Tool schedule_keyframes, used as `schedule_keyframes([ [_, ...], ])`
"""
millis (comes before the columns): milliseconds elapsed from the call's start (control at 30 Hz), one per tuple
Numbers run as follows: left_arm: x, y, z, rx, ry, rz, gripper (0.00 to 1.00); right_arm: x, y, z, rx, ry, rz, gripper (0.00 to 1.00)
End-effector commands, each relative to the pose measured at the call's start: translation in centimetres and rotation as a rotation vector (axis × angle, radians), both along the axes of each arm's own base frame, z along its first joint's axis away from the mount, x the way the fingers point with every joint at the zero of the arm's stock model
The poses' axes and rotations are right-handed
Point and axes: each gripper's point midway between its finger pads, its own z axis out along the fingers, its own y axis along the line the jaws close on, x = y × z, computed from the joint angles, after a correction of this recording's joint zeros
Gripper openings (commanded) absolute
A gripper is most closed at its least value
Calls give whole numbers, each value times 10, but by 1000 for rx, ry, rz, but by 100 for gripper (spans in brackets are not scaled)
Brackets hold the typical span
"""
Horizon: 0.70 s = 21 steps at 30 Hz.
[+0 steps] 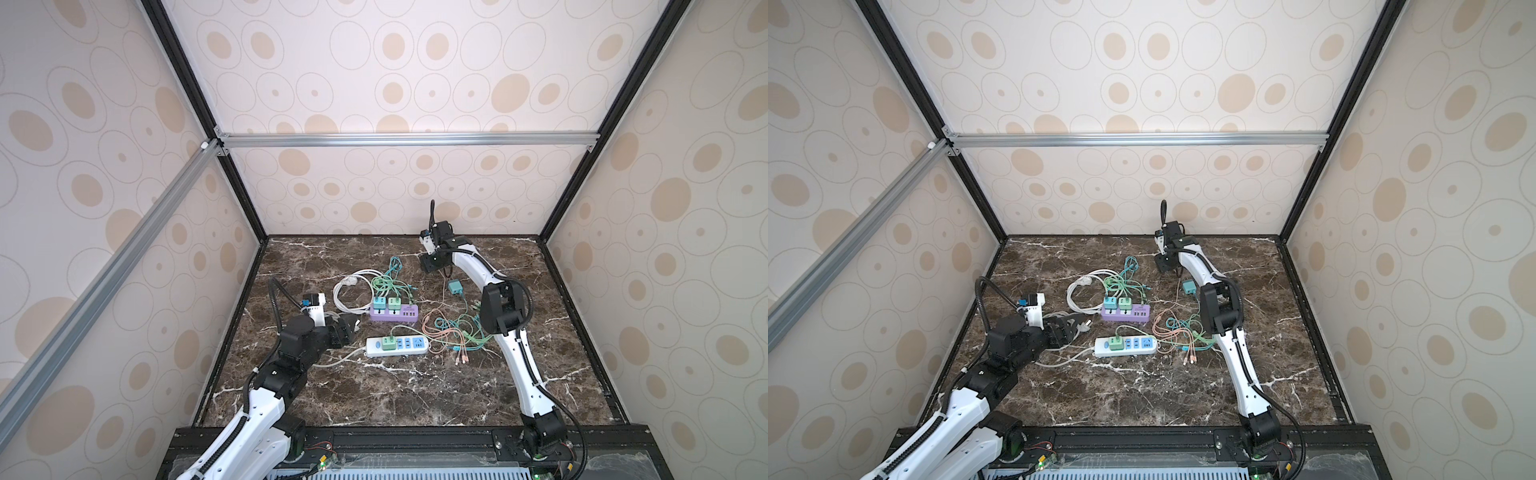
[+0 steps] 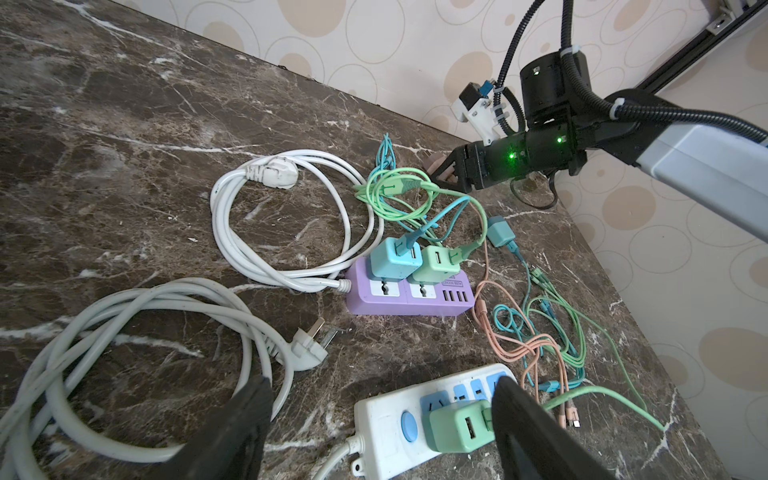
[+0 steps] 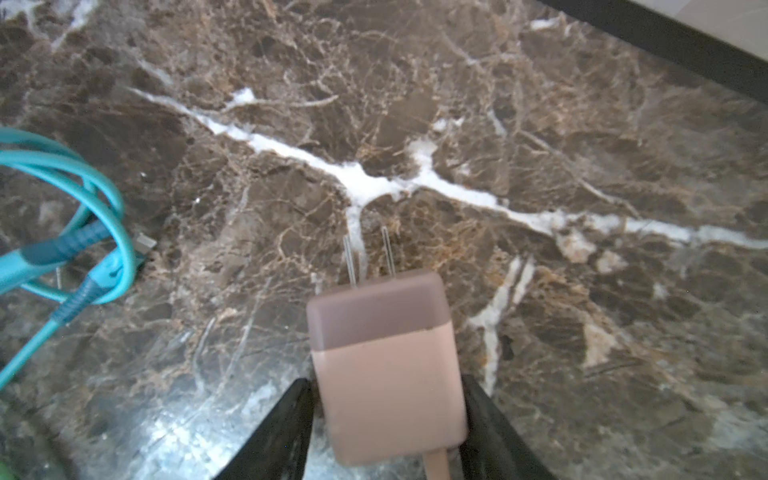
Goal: Insert the plug
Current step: 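Lower the right gripper onto the pink charger and close on it, then lift the pink charger and bring it toward the left gripper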
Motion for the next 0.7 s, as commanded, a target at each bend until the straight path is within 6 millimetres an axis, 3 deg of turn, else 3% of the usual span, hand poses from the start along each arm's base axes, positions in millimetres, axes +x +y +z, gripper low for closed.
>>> schedule_keyframes([
  [0,2,4,6,-13,-22,25,83,2,-1,-8,4,11,-3,53],
  [200,1,5,6,-14,-25,29,83,-1,2,-3,18,-3,18,34],
  [367,1,5,7,-20,-26,28,83,-9,3,10,34,-45,51,29],
  [667,6,-15,17,-63,-46,-66,83,-48,9,71,137,-188,160,24],
])
